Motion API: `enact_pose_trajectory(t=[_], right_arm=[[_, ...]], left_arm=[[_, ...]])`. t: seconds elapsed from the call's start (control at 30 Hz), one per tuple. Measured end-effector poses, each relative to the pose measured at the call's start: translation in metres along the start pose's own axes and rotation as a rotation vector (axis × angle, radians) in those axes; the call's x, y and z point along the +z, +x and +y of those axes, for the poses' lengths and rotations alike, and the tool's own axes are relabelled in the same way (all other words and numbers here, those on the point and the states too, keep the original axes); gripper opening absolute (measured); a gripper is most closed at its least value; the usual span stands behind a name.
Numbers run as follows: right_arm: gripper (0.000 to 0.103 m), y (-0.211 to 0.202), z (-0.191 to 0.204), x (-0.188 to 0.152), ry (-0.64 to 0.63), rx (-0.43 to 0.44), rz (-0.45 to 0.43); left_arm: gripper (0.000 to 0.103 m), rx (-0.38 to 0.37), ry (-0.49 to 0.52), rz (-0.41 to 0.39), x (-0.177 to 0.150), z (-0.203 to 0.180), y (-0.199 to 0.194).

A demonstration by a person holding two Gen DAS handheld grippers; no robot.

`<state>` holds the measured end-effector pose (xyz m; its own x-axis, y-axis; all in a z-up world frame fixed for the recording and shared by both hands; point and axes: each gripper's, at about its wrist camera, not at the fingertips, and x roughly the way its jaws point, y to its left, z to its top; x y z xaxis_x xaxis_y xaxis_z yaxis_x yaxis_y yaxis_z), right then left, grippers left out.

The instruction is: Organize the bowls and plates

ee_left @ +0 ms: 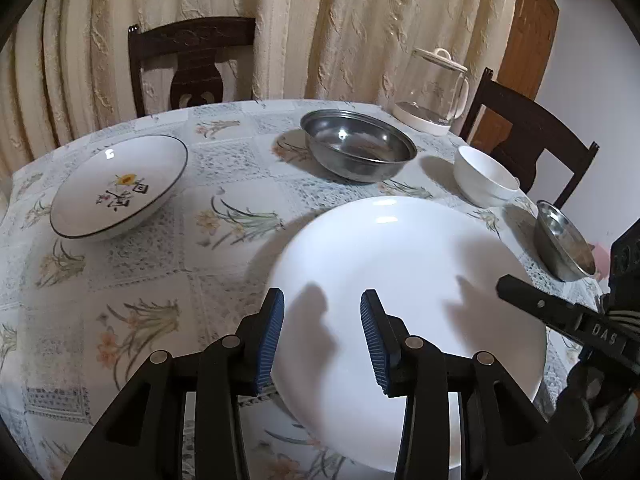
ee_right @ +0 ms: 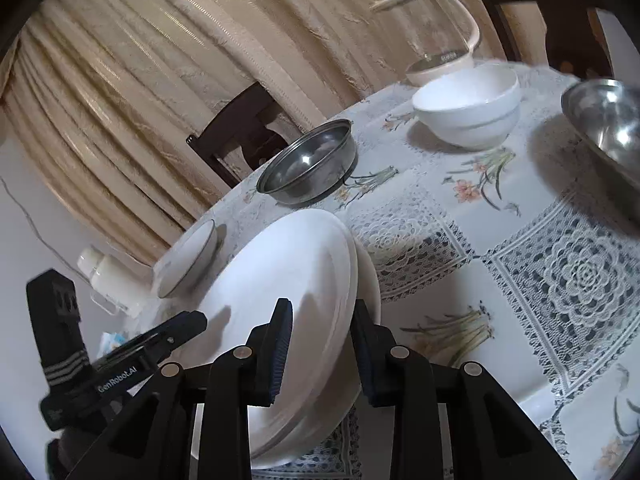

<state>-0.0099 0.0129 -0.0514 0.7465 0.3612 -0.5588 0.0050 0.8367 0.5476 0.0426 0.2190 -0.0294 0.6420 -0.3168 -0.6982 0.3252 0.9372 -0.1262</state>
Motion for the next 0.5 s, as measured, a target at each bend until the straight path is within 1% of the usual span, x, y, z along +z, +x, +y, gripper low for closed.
enact_pose_trajectory(t=[0.1,0.27,0.33,0.37,0.4,0.5], right_arm=[[0.033,0.000,0.001,-0.001,-0.011,-0.010,-0.003],[0.033,0.000,0.002,-0.001,-0.007,-0.010,-0.005],[0.033,-0.001,0.003,-0.001,-0.009,-0.016,-0.010],[0.033,-0.002,0.003,-0.001,-0.009,-0.021,-0.015],[0.034,-0.003,0.003,-0.001,-0.008,-0.025,-0.020],[0.036,-0.005,0.002,0.000,-0.008,-0.031,-0.035]], left_arm=[[0.041,-0.015,-0.012,0.005,-0.002,0.002,0.001],[0.042,-0.012,-0.027,-0.002,-0.004,0.003,-0.005],[0.045,-0.009,-0.039,-0.008,-0.004,0.006,-0.008],[0.049,-0.003,-0.046,-0.009,-0.004,0.007,-0.009],[0.051,-0.002,-0.059,-0.010,-0.005,0.010,-0.011],[0.052,0.006,-0.097,-0.001,-0.005,0.019,-0.011]])
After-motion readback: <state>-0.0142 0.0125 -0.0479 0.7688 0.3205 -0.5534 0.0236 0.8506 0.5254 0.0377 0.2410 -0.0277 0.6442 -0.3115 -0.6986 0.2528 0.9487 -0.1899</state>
